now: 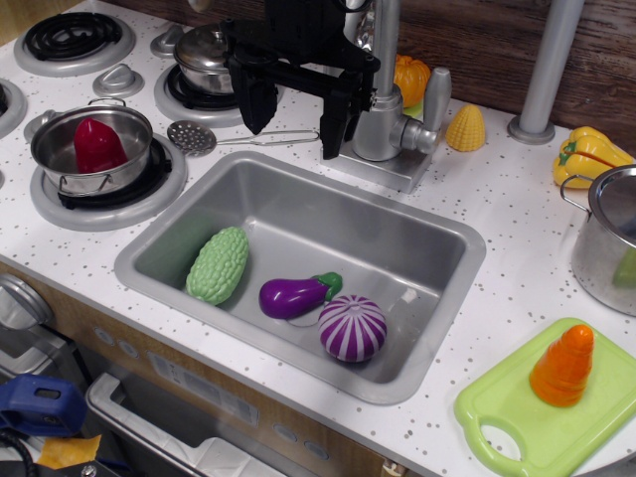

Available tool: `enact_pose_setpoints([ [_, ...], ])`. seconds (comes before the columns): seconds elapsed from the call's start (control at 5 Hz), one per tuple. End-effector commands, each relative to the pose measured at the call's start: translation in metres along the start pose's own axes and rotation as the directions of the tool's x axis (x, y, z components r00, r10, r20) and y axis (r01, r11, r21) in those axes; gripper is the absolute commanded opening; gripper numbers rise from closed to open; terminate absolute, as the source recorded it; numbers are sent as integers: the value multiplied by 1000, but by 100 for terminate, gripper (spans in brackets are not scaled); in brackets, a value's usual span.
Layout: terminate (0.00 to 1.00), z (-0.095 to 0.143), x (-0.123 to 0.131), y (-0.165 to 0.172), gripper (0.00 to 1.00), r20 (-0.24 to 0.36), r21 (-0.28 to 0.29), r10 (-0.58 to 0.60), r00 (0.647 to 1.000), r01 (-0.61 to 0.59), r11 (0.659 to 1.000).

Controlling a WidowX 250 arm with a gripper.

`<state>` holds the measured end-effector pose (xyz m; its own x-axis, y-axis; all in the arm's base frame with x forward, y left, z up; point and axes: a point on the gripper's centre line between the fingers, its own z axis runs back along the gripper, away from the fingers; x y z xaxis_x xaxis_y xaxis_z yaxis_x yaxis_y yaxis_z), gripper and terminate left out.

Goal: Turn faucet front to left

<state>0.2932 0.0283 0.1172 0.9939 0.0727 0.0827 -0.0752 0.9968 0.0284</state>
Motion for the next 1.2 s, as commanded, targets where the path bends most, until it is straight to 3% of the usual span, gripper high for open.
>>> enact_pose_setpoints([
  [0.0,0,0,0,0,100,0,0,0,1000,0,1000],
  [0.4,0,1,16,-26,100,146,20,70,987,-74,997],
  [0.6,0,5,29,-33,100,187,7,49,981,-51,999],
  [1.0,0,11,50,-41,100,239,37,-8,971,-1,999],
])
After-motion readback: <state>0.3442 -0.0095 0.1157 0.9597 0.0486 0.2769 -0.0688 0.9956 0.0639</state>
